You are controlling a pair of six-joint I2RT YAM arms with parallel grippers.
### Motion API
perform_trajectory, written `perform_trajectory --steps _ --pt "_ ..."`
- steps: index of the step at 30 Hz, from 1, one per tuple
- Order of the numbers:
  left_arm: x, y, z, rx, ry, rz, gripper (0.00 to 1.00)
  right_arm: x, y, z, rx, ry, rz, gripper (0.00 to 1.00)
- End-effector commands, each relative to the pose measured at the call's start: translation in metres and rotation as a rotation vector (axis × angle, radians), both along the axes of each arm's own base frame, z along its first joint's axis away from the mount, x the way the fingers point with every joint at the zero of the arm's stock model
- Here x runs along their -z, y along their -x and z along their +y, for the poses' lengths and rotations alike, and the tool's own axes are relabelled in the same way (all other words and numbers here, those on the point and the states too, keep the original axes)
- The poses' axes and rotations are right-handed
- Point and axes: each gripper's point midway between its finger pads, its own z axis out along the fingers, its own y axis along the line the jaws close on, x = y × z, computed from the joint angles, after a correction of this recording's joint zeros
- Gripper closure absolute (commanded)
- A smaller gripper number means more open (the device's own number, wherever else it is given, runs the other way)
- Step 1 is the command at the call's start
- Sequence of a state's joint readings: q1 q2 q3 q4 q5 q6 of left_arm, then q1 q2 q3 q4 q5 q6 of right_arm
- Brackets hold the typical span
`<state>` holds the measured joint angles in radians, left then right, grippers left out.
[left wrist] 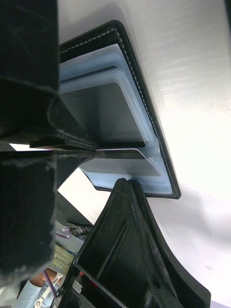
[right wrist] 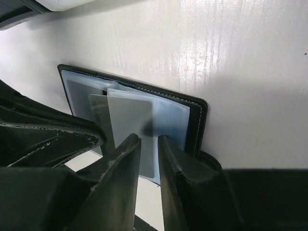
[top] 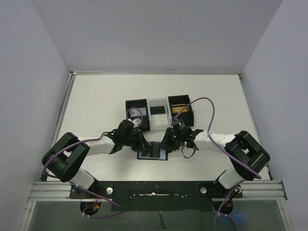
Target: Take the credit cards out of the card holder
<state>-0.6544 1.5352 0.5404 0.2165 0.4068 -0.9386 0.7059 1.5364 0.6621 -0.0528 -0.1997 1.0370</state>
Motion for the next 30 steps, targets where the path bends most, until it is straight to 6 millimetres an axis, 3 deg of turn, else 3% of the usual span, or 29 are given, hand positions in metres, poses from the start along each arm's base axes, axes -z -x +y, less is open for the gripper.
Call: perform_trajectory --steps 1,7,16,18,23,30 --pt "-0.010 -0.005 0.004 -0.005 -0.001 -0.047 1.00 0.022 0.009 -0.026 0.021 0.139 0.047 0.76" --pt "-0.013 -0.009 0.005 -0.011 0.001 -0.059 1.00 0.003 -0.002 -0.022 -0.005 0.140 -0.014 0.75" --pt "-0.016 -0.008 0.003 -0.007 0.013 -0.062 1.00 -0.055 -0.018 0.022 -0.115 -0.060 -0.153 0.70" --pt "-0.016 -0.008 0.003 -0.007 0.015 -0.061 1.00 -0.051 -0.015 0.028 -0.133 -0.081 -0.135 0.69" --pt "-0.017 -0.009 0.002 -0.005 0.020 -0.064 0.99 -0.022 -0.006 0.026 -0.118 -0.035 -0.041 0.68" --pt "-0.020 -0.007 -0.004 0.016 0.062 -0.060 0.85 0.002 0.007 0.016 -0.117 0.009 0.021 0.68"
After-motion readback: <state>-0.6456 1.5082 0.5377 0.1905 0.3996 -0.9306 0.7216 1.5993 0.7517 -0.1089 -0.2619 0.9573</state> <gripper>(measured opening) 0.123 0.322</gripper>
